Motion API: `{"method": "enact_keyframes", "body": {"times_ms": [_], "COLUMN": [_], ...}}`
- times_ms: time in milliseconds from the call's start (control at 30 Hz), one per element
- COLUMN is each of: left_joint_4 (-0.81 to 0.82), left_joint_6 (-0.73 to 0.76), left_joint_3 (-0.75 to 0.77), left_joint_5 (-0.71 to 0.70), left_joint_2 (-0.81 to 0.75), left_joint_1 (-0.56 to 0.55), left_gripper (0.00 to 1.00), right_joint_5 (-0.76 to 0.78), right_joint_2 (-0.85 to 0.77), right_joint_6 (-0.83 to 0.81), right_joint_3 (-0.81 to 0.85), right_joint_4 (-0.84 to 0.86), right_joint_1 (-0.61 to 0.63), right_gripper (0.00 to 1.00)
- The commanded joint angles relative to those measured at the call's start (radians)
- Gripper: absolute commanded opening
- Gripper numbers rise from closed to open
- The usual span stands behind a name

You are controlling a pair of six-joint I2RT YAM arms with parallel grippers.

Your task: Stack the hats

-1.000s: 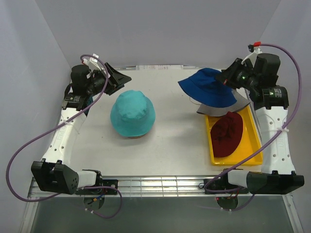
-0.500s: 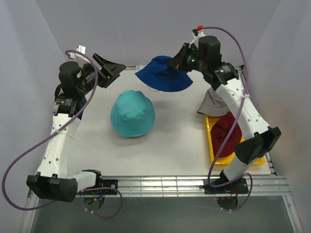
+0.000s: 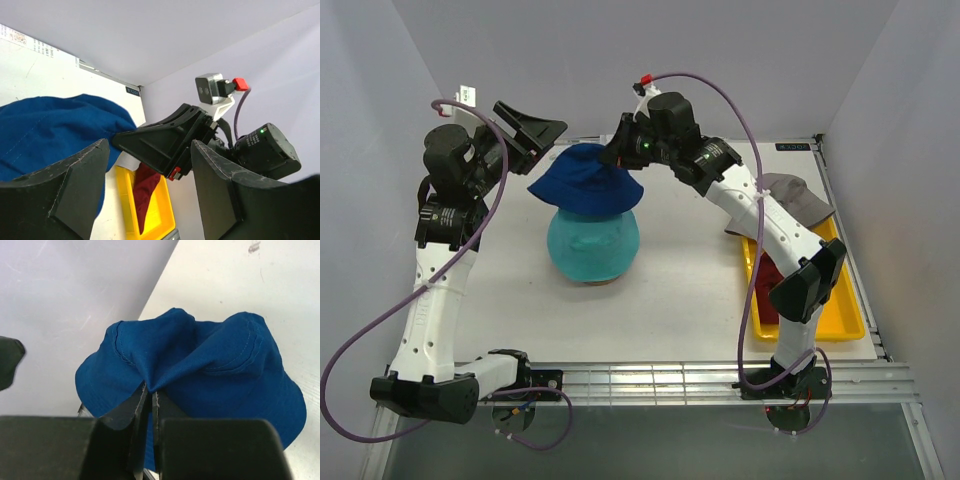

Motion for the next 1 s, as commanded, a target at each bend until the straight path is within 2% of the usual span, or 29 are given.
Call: {"method": "enact_keyframes", "body": {"times_ms": [0, 433, 767, 967], "left_joint_4": [-0.018, -0.057, -0.11, -0.178], "left_joint_6": [0.016, 0.05, 0.058, 0.044], "left_joint_3": [0.004, -0.059, -0.146, -0.196], "left_joint_5": [-0.017, -0.034, -0.013, -0.097], "left_joint_2": [-0.037, -0.065, -0.066, -0.085], "left_joint_1": [0.006, 0.019, 0.08, 0.103], "left_gripper": [0.77, 0.78, 0.78, 0.78], "right_joint_5": [0.013, -0.01, -0.011, -0.042], "right_joint_2": [-0.068, -0.107, -0.168, -0.187], "right_joint_6": [-0.002, -0.043, -0.074, -0.091], "right_joint_3": [-0.053, -0.129, -0.214, -0.284], "right_joint_4": [0.06, 0.009, -0.012, 0.005], "right_joint_1": [0.011, 0.093, 0.117, 0.131], "right_gripper": [0.08, 0.08, 0.08, 0.08]}}
